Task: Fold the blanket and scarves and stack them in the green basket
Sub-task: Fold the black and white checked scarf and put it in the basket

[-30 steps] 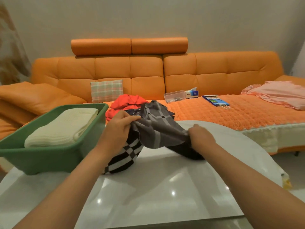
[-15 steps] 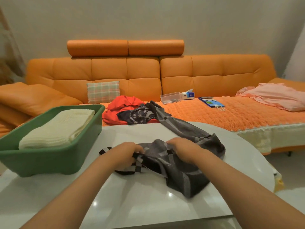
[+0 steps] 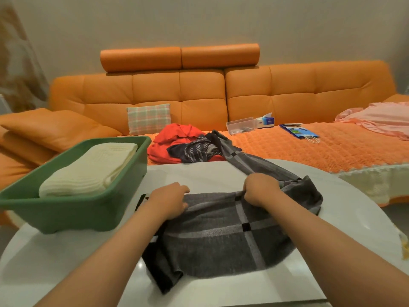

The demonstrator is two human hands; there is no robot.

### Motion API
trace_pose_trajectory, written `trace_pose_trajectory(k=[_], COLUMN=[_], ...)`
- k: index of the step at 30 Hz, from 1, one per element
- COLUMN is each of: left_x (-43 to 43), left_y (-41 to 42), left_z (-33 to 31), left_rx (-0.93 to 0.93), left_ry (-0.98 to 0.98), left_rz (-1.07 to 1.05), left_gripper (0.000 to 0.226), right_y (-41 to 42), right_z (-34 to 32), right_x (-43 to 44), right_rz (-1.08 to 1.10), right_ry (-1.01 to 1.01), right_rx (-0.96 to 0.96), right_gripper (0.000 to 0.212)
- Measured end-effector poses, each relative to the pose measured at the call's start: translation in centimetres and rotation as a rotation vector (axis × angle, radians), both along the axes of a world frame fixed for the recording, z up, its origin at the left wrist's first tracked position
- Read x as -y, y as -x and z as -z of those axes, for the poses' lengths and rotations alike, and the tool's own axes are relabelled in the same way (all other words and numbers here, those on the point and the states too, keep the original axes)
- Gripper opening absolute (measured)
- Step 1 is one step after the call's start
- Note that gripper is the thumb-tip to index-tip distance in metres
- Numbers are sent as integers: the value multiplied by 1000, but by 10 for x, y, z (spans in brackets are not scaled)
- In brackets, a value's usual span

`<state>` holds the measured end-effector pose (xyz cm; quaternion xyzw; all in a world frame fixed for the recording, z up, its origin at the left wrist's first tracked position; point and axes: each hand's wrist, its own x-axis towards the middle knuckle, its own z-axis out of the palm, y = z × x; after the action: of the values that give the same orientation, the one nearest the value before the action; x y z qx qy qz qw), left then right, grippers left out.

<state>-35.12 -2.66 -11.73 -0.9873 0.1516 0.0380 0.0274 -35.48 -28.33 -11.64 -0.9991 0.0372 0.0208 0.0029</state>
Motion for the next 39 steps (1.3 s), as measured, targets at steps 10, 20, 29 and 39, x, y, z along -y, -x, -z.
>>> trace_pose_trajectory(k=[10,20,29,39], left_x=[9,32,-3,25], left_y=[-43,-7,13,23], left_z=[5,34,-8,5], left_rx=[358,-239,-398,-503], left_ry=[450,164,-77,-13], left_rz=[-246,197,54,101], left_gripper=[30,80,84,128], right_y=[-22,-3,46,55], right_z=[2,16,-15,-12], right_x=[8,25,34,35], right_rz=[-23,-214,-175,-91], right_ry=[-530,-195,-181,-61], right_rx=[244,-124,-488,-610], right_gripper=[71,69,91,120])
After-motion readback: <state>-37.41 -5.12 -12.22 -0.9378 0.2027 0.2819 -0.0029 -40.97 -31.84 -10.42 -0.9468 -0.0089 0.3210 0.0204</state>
